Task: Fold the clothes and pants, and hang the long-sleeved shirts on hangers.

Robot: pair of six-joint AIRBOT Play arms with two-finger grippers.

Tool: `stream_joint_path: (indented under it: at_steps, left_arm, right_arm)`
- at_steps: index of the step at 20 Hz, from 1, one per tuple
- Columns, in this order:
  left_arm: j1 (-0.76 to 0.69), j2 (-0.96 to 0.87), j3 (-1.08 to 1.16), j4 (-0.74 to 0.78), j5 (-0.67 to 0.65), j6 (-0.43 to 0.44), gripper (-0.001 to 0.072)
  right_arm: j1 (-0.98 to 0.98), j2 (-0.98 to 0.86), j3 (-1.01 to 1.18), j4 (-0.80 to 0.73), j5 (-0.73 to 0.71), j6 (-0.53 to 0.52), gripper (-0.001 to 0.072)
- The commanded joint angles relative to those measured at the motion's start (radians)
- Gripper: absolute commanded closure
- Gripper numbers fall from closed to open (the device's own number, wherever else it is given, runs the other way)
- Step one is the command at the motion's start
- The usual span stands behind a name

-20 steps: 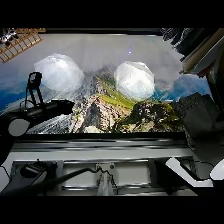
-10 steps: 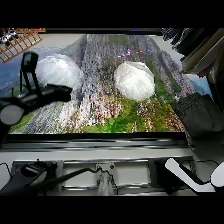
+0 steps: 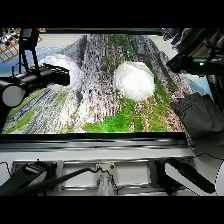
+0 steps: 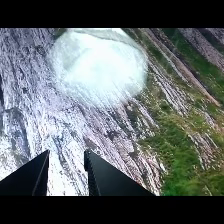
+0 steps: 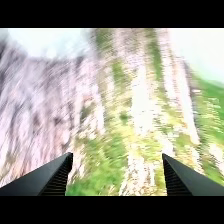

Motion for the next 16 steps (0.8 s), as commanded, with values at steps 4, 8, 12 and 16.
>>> stream_joint_path:
  at_steps: [4,8,12,16]
  left_arm:
    - [0.001,-0.005,0.006,0.01,0.003,0.003,0.0477]
    - [0.001,-0.005,0.006,0.01,0.003,0.003,0.0478]
    - [0.001,-0.005,0.006,0.01,0.003,0.003,0.0477]
    - [0.001,-0.005,0.006,0.01,0.003,0.003,0.0477]
  right_arm:
    - [0.117,0.0,0.002,-0.021,0.005,-0.018,0.0075]
    - [0.117,0.0,0.002,-0.023,0.005,-0.018,0.0075]
    - [0.117,0.0,0.002,-0.023,0.005,-0.018,0.0075]
    - [0.117,0.0,0.002,-0.023,0.005,-0.018,0.0075]
